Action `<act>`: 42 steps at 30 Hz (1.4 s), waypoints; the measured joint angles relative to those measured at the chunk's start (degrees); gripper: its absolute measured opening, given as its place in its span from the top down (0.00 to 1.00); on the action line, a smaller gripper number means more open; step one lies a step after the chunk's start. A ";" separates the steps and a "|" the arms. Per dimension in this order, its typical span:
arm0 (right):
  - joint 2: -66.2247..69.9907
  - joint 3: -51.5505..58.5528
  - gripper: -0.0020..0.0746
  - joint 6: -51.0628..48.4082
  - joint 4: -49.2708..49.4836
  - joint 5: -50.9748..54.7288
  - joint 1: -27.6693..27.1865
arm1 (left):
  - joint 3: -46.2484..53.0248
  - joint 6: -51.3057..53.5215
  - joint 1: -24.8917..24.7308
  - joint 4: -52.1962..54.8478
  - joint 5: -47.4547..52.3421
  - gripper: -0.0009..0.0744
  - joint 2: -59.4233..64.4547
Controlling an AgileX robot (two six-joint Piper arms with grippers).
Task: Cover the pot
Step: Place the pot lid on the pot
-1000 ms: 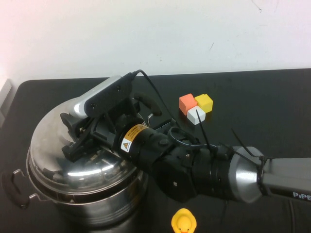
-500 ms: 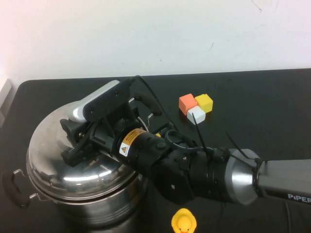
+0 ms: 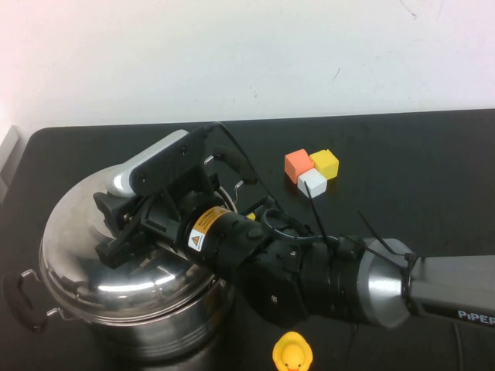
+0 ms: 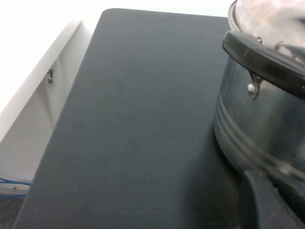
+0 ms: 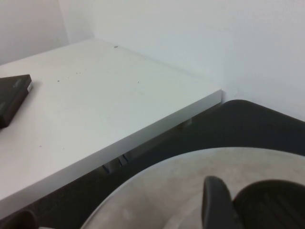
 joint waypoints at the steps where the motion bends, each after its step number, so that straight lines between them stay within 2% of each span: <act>1: 0.00 0.00 0.53 0.00 0.00 0.07 0.00 | 0.00 0.00 0.00 0.00 0.00 0.99 0.00; 27: -0.10 -0.31 0.53 -4.49 3.90 2.09 0.00 | 0.00 0.00 0.00 0.00 0.00 0.99 0.00; 42: -1.37 -0.44 0.53 -4.95 4.78 7.03 0.00 | 0.00 0.00 0.00 0.00 0.00 0.99 0.00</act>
